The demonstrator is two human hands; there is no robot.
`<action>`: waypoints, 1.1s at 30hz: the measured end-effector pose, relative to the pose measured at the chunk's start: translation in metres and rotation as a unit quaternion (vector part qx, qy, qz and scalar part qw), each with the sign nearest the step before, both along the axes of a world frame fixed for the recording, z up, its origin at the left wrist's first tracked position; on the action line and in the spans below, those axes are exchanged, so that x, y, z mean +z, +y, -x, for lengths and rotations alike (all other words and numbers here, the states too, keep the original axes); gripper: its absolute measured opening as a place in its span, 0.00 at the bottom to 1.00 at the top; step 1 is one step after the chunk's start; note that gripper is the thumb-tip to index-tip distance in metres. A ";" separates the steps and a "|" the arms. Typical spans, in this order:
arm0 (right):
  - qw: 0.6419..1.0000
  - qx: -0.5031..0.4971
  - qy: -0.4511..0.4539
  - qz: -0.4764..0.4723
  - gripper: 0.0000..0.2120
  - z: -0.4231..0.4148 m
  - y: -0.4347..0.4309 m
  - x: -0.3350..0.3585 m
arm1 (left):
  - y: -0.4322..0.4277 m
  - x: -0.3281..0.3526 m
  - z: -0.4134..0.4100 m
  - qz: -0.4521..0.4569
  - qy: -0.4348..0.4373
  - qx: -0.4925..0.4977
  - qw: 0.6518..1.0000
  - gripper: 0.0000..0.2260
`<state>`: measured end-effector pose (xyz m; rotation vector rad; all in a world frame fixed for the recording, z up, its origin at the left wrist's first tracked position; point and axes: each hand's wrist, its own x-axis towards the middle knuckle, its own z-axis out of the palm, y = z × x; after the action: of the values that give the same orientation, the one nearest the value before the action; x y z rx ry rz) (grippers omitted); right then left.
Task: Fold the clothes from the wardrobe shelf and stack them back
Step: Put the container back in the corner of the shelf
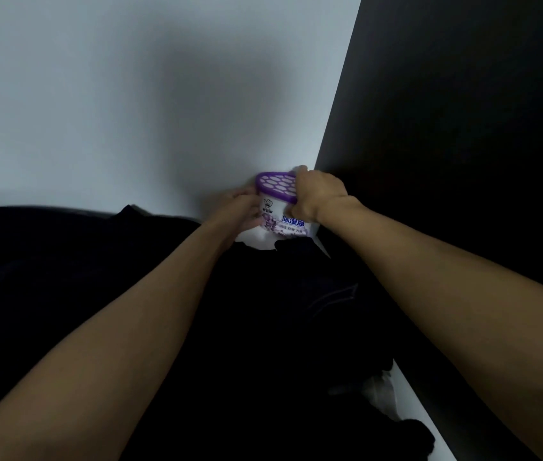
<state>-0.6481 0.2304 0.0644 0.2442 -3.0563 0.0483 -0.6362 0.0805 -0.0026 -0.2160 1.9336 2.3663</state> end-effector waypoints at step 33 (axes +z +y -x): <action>0.829 0.049 0.140 0.539 0.13 -0.200 -0.050 0.039 | -0.056 0.098 -0.191 0.153 0.209 0.143 0.955 0.12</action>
<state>-0.4481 0.1802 0.1032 0.2693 -2.2430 1.5015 -0.4453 0.0242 0.0955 -0.0076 2.6339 2.4212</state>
